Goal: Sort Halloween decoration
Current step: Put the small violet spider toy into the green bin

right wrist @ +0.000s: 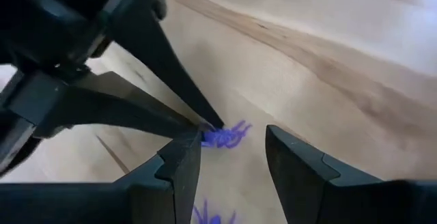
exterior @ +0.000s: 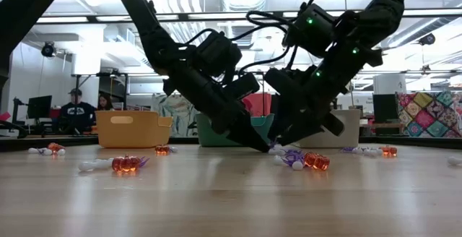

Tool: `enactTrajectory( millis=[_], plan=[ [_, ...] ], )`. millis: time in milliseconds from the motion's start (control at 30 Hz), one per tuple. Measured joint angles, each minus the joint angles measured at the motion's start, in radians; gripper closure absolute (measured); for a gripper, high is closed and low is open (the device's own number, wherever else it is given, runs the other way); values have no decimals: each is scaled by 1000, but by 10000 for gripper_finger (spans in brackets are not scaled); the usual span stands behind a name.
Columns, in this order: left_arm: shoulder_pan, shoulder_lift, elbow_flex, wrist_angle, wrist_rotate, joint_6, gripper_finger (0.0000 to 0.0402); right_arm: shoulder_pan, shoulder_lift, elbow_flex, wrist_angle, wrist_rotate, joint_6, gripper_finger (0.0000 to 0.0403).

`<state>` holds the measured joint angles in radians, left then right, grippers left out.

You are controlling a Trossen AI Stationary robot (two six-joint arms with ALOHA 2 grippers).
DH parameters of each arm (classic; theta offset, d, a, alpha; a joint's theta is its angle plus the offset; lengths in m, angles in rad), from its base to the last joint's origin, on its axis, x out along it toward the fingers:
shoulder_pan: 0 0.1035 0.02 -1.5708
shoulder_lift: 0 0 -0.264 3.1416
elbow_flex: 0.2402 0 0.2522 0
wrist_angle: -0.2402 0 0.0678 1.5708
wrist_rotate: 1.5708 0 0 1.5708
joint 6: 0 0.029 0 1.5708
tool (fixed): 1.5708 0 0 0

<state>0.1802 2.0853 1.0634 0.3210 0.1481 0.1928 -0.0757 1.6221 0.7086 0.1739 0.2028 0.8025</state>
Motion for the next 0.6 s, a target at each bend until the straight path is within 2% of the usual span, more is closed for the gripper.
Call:
enactTrajectory(
  millis=[167, 333, 533, 600],
  plan=[
    [0, 0, 0, -1, 0, 0, 364, 1, -8, 0, -34, 0, -219, 248],
    [0, 1, 0, -3, -1, 0, 364, 1, -45, 0, -58, -4, -319, 248],
    [0, 1, 0, -2, -1, 0, 364, 16, -64, 0, -68, -80, -504, 248],
    [0, 1, 0, -2, -1, 0, 364, 18, -61, 0, -72, -77, -505, 248]
  ],
)
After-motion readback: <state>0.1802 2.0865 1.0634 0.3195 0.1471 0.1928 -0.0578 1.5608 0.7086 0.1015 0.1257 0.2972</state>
